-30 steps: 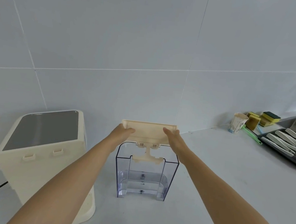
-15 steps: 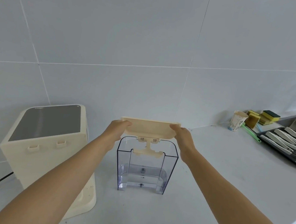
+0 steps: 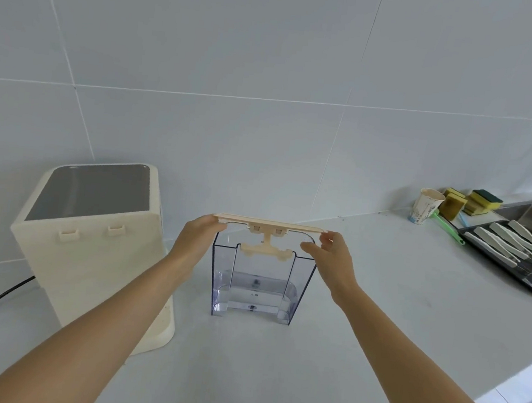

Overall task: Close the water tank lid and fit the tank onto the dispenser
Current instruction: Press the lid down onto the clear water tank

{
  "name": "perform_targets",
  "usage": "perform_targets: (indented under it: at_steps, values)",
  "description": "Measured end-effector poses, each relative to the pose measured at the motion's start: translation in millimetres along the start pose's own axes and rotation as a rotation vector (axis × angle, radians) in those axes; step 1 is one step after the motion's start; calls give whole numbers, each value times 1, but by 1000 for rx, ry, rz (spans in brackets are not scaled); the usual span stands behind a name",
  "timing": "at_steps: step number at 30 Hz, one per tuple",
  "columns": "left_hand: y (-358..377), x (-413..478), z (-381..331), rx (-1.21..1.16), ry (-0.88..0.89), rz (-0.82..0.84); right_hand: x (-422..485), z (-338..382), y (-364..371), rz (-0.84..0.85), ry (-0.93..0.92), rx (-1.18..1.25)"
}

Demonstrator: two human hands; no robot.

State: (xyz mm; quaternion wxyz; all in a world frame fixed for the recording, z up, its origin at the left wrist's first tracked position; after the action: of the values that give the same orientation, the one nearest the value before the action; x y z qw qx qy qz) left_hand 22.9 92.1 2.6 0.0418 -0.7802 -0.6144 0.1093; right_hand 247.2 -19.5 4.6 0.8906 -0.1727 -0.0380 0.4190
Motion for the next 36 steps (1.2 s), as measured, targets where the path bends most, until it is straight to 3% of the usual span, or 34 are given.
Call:
perform_targets:
  at_steps: [15, 25, 31, 36]
  values:
    - [7, -19, 25, 277, 40, 7, -30, -14, 3, 56, -91, -370]
    - [17, -21, 43, 350, -2, 81, -32, -27, 12, 134, -113, -417]
    - [12, -20, 52, 198, -115, 85, -28, -24, 13, 171, -84, -328]
    - [-2, -25, 28, 250, 18, -10, -9, -2, 10, 187, -94, -241]
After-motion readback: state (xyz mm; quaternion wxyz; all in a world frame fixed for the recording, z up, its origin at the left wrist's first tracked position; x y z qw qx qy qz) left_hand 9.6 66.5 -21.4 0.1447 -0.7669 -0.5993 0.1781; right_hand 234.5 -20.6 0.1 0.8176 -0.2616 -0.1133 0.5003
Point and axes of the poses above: each hand's wrist, its own x-axis towards the middle knuckle, its own y-axis out of the palm, z = x × y, the point moved 10 cm from there along x, towards the middle knuckle, and after that the axes turned 3 degrees about -z, right-handed, at the moved point
